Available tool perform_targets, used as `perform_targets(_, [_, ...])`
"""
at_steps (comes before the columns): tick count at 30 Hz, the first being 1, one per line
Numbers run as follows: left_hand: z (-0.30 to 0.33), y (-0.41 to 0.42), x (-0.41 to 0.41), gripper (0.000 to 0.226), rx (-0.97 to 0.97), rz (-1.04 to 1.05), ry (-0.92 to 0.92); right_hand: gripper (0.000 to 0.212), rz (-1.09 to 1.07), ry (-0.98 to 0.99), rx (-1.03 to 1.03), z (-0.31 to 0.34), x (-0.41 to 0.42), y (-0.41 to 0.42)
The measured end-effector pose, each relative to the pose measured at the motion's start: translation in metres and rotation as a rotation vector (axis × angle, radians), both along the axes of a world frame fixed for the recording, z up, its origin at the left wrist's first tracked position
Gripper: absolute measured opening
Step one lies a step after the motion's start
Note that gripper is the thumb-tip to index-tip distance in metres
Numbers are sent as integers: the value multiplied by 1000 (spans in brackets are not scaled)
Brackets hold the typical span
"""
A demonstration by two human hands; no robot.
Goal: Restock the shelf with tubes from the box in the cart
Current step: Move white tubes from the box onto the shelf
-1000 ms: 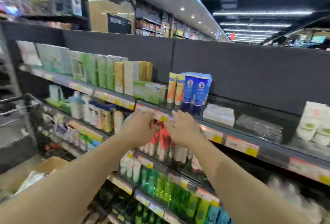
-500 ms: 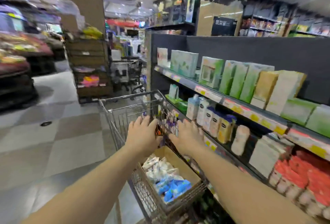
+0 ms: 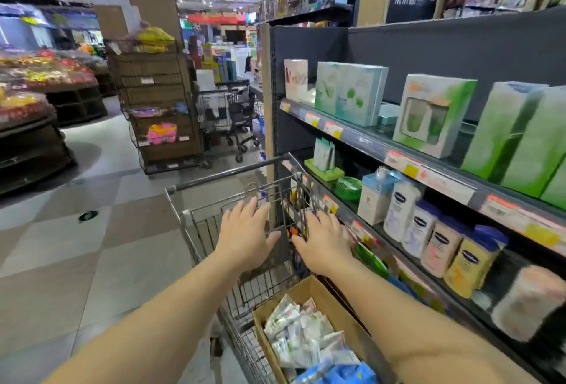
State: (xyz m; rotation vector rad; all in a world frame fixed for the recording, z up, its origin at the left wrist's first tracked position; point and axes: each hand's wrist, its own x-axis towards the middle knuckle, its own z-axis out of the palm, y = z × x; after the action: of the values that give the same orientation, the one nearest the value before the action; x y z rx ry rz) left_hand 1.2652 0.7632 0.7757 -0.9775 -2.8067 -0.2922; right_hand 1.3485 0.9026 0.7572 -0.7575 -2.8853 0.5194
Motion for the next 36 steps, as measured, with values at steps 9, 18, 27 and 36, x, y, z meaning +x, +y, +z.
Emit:
perform_targets(9, [-52,87,-89,68,-61,-220,-49,64,-200,13,-13,-46,-31,67])
perform_targets(18, [-146,143,-172,71,-252,-539,-179,63,-558,-95,-132,-120,-64,84])
perform_targets(27, [-241,163,-209,68,-349,-808,-304,57,-749,-195,-286,-199,-92,56])
perform_targets(36, [-355,154,-203,61,-582,-792,-603,59,-818,-302,-454,-306,-88,32])
